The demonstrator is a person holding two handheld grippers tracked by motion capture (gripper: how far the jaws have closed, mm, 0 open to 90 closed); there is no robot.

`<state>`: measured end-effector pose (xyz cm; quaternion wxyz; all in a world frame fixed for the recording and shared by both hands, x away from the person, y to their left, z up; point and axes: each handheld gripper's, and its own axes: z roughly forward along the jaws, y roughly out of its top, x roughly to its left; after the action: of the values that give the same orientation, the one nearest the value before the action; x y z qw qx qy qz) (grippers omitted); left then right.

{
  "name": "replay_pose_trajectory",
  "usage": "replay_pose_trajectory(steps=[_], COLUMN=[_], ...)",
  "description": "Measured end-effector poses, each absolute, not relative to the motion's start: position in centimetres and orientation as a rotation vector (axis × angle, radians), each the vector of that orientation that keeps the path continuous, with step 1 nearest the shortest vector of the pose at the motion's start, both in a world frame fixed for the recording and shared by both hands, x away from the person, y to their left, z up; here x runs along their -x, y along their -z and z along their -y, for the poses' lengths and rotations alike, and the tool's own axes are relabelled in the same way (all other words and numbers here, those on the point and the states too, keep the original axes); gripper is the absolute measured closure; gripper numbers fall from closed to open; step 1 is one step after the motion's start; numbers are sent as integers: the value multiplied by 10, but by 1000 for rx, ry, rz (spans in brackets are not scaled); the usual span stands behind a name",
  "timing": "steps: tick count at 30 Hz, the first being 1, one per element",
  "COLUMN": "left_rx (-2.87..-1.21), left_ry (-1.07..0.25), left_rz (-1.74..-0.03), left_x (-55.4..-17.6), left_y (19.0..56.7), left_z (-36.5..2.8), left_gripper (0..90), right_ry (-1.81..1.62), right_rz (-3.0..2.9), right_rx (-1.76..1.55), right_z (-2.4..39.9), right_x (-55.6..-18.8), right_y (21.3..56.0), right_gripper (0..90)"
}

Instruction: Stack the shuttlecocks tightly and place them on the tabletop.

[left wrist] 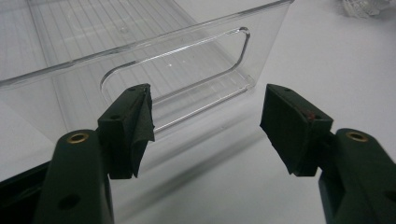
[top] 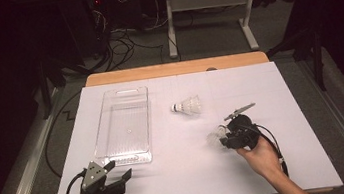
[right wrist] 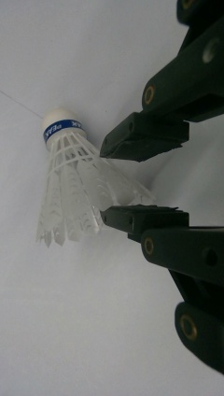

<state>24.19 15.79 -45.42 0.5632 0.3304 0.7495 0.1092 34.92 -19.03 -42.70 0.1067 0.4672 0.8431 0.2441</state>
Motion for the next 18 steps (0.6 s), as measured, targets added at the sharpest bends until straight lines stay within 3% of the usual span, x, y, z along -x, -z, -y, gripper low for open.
replay_pose_trajectory(steps=[10,18], left_rx=[-776,-783], left_ry=[-256,-258], left_rz=[-1767,-1763], left_x=[-242,-242], left_y=[454,455], left_z=[-157,-157], left_gripper=[353,354], right_ry=[-689,-682], right_rz=[-2465,-2454], right_rx=[-1383,-1409], right_z=[197,206], right_x=[-352,-355], right_y=[427,428], right_gripper=[748,754])
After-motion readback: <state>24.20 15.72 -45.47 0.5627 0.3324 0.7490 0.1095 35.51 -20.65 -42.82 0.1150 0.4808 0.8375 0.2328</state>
